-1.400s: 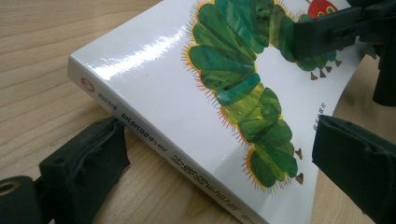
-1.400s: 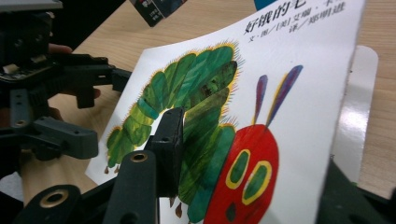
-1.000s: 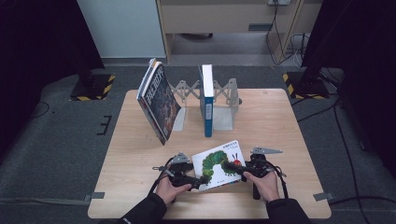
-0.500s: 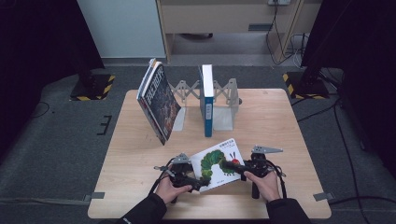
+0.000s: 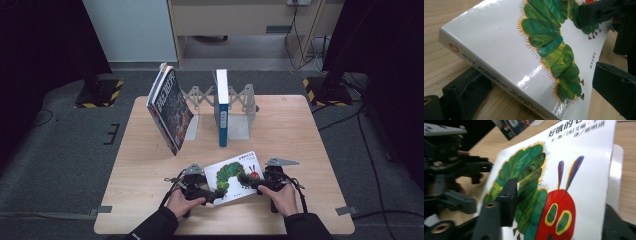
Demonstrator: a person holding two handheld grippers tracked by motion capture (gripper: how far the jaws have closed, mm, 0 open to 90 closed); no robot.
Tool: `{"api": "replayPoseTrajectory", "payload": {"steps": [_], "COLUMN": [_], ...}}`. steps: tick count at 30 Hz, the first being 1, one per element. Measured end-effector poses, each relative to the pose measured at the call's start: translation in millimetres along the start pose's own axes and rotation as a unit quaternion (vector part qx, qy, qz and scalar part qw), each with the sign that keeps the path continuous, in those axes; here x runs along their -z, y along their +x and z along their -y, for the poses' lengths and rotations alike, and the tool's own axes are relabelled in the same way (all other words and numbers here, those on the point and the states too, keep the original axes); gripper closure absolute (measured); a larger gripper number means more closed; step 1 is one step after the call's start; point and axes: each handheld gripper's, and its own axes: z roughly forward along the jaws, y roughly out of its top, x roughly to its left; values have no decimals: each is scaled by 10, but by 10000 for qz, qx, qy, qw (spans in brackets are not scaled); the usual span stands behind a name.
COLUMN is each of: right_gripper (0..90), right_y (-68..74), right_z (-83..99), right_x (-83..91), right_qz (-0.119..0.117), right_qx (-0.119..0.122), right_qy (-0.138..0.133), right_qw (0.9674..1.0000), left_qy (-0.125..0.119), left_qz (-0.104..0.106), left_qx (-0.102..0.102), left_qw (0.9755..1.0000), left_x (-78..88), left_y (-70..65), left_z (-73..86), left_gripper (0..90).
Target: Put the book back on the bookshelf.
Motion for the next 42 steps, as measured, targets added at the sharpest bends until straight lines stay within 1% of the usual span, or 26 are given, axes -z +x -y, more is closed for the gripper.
{"api": "replayPoseTrajectory", "payload": {"steps": [2,9,11,14,15,17,20,21,22,23,25,26,28,29,30,31,33,34,36,38,40,42], "right_gripper": [455,457,462,472,482,482,480,473,407,407,345,342,345,346,356,381,440,450,478,485,486,494], "right_y": [-9,-4,7,61,92,104,85,85,85,85,90,85,74,62,57,48,49,52,59,55,42,31], "right_z": [13,26,28,30,31,30,31,29,23,23,12,4,-10,-15,-19,-19,-9,0,10,16,28,35], "right_x": [-16,-21,-26,-71,-88,-97,-97,-96,-88,-88,-74,-61,-27,-9,6,15,11,-3,-25,-35,-47,-59], "right_qz": [86,117,77,-143,-182,-217,-243,-260,-216,-216,-83,-4,37,86,139,141,70,48,-22,-31,-30,-32], "right_qx": [61,157,194,267,269,243,236,198,134,134,102,150,144,179,174,177,136,195,170,213,183,231], "right_qy": [43,8,32,98,130,97,106,100,82,82,63,85,78,48,10,-24,29,69,86,113,127,138], "right_qw": [9999,9998,9998,9995,9994,9994,9994,9994,9996,9996,9999,9999,9999,9998,9998,9997,9999,9998,9998,9997,9997,9996], "left_qy": [-3,-38,-65,-80,-99,-96,-86,-76,-63,-43,-21,-21,-20,-21,-17,-15,-21,-32,-42,-48,-50,-70], "left_qz": [-5,60,91,101,104,122,64,24,6,-8,-36,-37,-36,-36,-34,-36,-29,-33,-22,-13,-5,4], "left_qx": [3,81,109,137,168,161,137,112,95,65,23,22,23,23,13,8,22,41,57,63,69,106], "left_qw": [10000,9999,9999,9998,9998,9998,9998,9999,9999,10000,10000,10000,10000,10000,10000,10000,10000,10000,10000,10000,10000,9999], "left_x": [0,4,3,0,2,4,7,10,12,15,17,17,17,17,15,14,14,15,16,16,16,19], "left_y": [-1,19,29,36,41,47,43,43,42,43,40,40,40,40,39,38,41,43,46,48,50,55], "left_z": [0,-1,-3,-5,-5,-6,-7,-8,-9,-11,-12,-13,-12,-13,-14,-14,-14,-14,-13,-13,-13,-11], "left_gripper": [10,10,10,9,9,11,17,33,52,52,72,72,73,73,77,79,78,78,78,77,74,72]}}
